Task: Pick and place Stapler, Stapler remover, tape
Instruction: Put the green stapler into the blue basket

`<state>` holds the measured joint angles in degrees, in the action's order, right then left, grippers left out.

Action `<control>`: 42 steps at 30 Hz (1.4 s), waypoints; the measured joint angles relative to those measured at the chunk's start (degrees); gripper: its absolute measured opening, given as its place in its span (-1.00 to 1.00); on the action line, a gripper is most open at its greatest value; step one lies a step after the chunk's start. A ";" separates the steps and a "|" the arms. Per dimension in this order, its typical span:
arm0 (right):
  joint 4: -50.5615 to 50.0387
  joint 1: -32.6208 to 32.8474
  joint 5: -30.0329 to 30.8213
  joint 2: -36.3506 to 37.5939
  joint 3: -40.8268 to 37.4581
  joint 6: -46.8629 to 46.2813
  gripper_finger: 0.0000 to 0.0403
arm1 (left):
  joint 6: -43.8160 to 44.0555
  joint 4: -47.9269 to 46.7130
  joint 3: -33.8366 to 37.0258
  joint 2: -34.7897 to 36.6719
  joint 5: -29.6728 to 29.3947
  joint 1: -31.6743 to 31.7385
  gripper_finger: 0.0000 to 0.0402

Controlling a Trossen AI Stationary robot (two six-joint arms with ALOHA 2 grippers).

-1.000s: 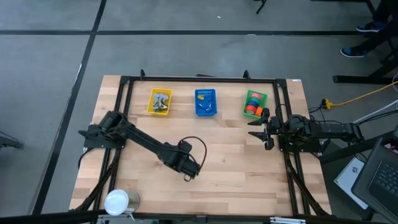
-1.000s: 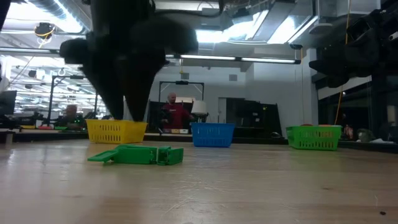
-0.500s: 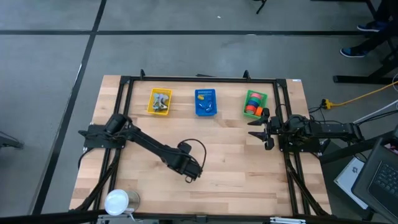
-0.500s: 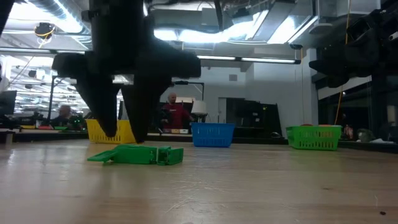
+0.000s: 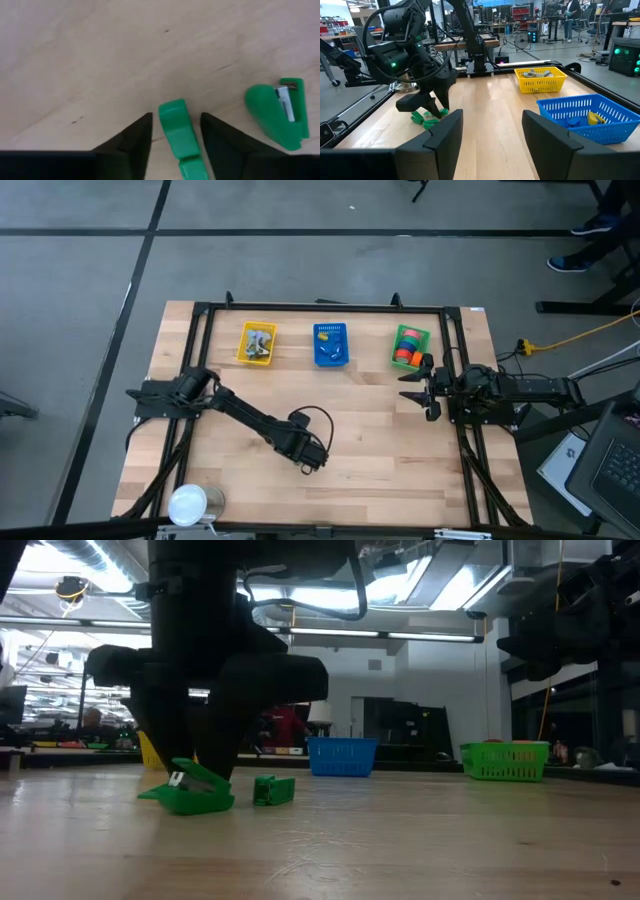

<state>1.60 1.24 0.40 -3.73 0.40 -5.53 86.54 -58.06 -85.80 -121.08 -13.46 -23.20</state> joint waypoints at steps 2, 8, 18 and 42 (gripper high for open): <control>0.01 0.01 0.00 0.00 0.00 -0.01 0.04 | -0.11 0.30 0.00 0.03 0.30 0.02 -0.32; 0.00 0.01 -0.01 0.00 0.00 0.01 0.04 | -2.67 0.98 0.02 0.05 0.25 -0.02 -0.67; -0.01 0.00 0.00 0.00 0.00 0.00 0.04 | -4.29 0.20 0.15 2.37 -1.87 -0.11 -0.65; -0.01 0.01 0.00 0.00 0.00 -0.01 0.05 | -30.26 5.74 0.07 15.46 -19.66 10.80 -0.66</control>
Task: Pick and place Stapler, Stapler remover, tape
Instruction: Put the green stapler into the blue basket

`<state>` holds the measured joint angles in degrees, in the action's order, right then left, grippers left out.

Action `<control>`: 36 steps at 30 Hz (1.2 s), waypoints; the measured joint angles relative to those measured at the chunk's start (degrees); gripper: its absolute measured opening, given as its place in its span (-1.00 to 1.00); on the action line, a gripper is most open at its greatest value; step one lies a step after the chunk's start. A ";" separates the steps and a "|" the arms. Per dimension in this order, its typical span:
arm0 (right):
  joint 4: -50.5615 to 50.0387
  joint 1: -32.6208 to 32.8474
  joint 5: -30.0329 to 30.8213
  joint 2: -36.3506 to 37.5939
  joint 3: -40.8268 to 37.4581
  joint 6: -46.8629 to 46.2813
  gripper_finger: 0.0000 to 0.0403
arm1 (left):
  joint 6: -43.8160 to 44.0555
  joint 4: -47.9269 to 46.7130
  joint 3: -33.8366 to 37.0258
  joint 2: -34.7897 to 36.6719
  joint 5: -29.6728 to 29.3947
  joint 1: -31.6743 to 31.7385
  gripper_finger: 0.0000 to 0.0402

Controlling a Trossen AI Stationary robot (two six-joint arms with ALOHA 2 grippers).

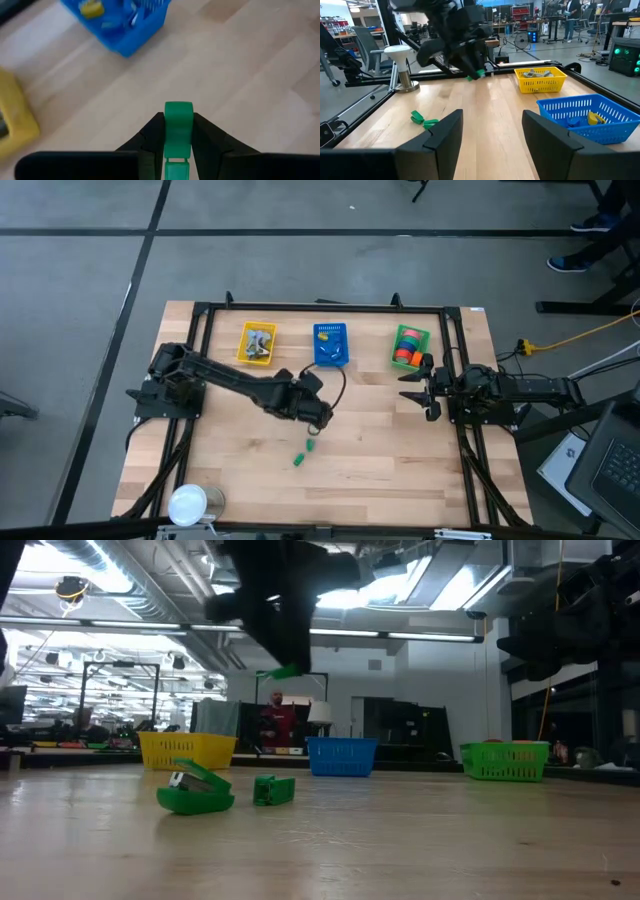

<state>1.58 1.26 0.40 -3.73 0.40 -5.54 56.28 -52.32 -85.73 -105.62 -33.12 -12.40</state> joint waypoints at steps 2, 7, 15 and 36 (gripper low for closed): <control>0.00 0.00 0.00 0.00 0.00 0.00 0.05 | -4.49 2.54 0.00 0.00 0.04 1.68 -0.66; 0.01 -0.01 0.00 0.00 0.00 0.00 0.05 | -15.94 9.29 0.00 0.00 0.24 6.41 -0.66; 0.00 -0.01 0.00 0.00 -0.02 0.00 0.05 | -27.04 16.00 0.00 0.00 3.14 11.93 -0.66; 0.02 0.00 0.00 0.00 -0.01 0.00 0.04 | -39.53 25.60 -0.04 0.00 3.16 20.89 -0.66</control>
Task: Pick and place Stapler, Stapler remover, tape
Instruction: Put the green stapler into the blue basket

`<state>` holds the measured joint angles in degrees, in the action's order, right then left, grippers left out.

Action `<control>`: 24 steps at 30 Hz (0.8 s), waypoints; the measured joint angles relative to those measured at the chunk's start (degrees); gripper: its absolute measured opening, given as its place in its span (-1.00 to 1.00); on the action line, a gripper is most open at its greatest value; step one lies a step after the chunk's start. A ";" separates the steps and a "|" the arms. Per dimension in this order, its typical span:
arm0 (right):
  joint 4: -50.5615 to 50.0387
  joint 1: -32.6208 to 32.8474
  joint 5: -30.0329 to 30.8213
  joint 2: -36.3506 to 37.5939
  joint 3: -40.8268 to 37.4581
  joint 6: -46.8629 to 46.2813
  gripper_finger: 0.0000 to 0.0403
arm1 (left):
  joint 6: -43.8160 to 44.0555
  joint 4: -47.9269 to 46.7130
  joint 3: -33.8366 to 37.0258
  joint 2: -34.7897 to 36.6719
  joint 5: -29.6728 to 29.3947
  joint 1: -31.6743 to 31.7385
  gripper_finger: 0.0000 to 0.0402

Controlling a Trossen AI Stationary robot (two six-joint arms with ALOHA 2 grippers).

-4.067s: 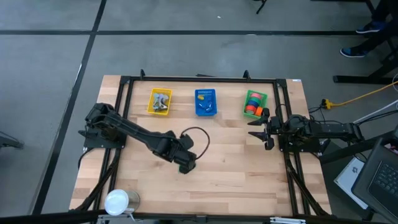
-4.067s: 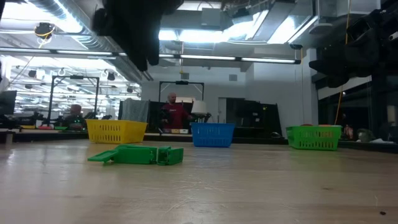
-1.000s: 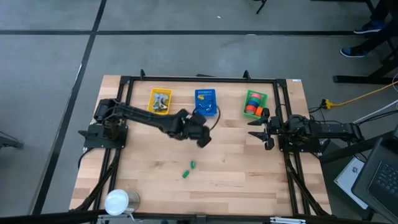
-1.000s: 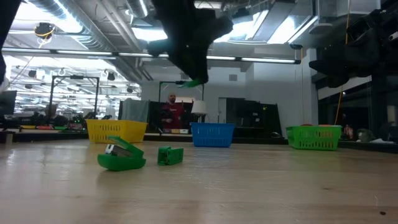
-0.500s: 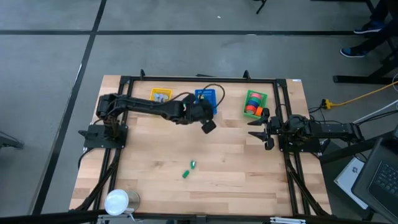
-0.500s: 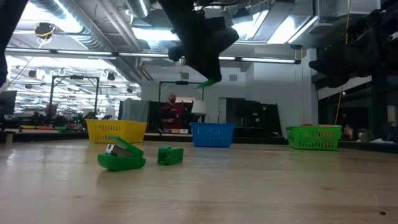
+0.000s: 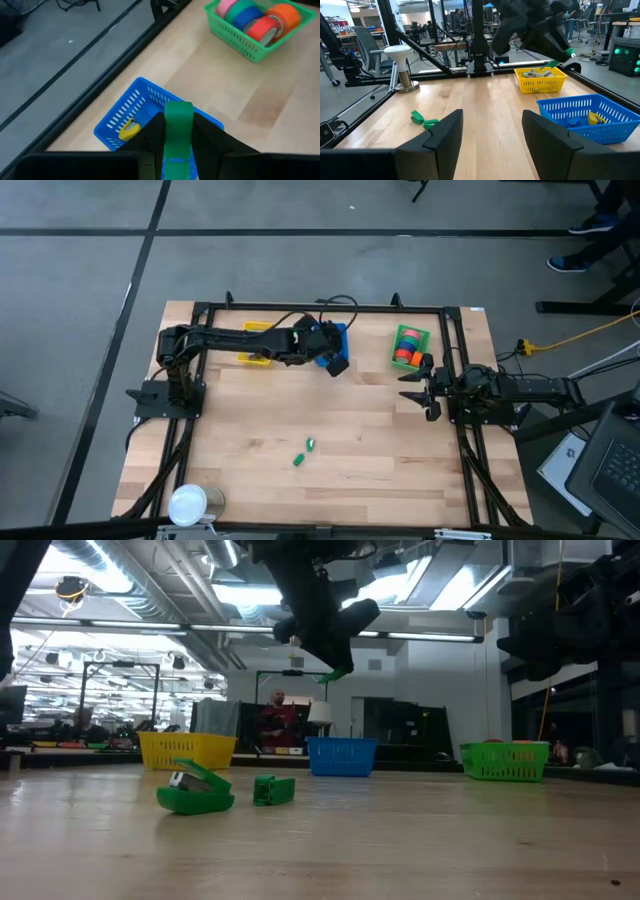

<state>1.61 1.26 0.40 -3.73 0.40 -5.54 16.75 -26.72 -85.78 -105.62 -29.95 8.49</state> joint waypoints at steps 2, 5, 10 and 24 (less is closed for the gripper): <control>0.00 0.00 0.00 0.00 0.01 0.00 0.04 | 0.39 0.08 0.00 0.00 0.00 0.47 -0.66; 0.00 0.00 0.00 0.00 0.01 0.00 0.04 | 0.46 1.57 0.00 -0.29 -0.02 0.93 -0.66; -0.01 0.00 0.00 0.00 0.01 0.00 0.04 | -0.30 5.25 -0.04 -0.67 0.04 1.64 -0.63; -0.02 -0.02 -0.01 0.00 0.01 0.01 0.04 | 0.01 8.15 -0.04 -1.62 2.56 2.94 -0.66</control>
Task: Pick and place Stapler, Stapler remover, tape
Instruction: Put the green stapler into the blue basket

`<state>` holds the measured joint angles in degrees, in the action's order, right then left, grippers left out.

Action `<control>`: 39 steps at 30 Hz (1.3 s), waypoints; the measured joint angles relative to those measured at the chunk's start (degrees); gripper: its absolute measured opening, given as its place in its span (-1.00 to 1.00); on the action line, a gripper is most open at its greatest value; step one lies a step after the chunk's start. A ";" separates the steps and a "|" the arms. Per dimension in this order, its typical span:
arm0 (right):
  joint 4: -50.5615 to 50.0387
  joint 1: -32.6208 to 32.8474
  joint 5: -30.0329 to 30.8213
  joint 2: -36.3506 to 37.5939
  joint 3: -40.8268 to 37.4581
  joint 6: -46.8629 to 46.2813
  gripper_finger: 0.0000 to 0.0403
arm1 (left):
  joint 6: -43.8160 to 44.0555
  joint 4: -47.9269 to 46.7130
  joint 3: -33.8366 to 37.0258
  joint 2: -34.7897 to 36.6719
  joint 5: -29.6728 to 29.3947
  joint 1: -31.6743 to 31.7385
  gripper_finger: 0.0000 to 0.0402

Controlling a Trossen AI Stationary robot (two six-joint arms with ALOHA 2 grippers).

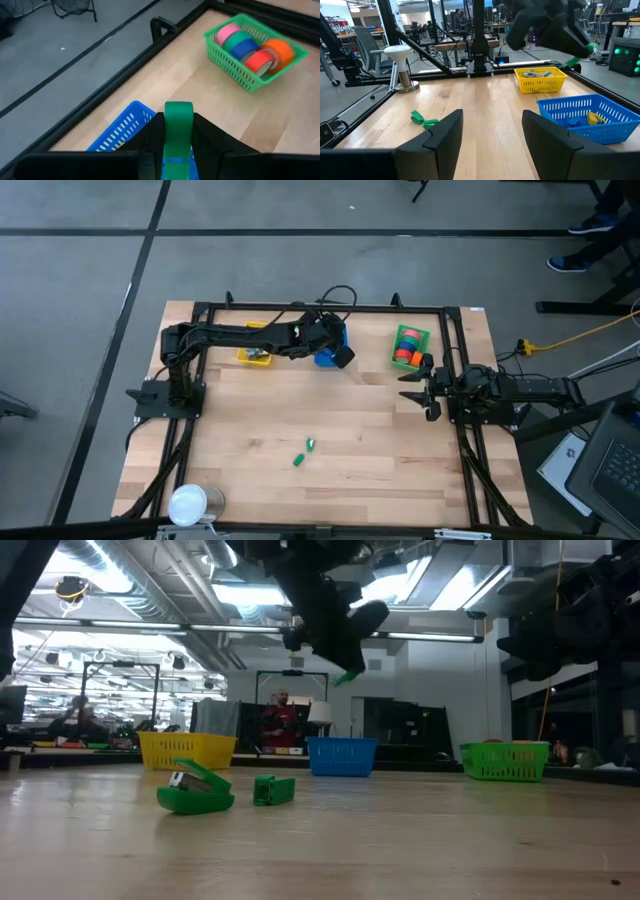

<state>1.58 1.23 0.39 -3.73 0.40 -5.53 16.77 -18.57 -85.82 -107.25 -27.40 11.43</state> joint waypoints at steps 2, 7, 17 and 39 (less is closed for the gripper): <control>0.02 0.02 0.01 0.00 -0.01 0.00 0.04 | 0.41 0.17 0.04 -1.16 0.08 0.22 -0.66; 0.00 0.00 0.01 0.00 -0.02 -0.01 0.04 | 1.07 1.62 0.04 -4.90 0.83 0.72 -0.65; 0.02 0.00 0.01 0.00 0.00 0.01 0.04 | 3.62 1.21 0.07 -8.90 1.51 2.27 -0.64; 0.02 0.02 0.01 0.00 0.00 -0.01 0.05 | 4.46 0.62 0.07 -10.14 -3.52 4.08 -0.36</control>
<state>1.60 1.25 0.40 -3.73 0.40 -5.54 21.22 -17.95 -85.76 -117.38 -30.92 15.51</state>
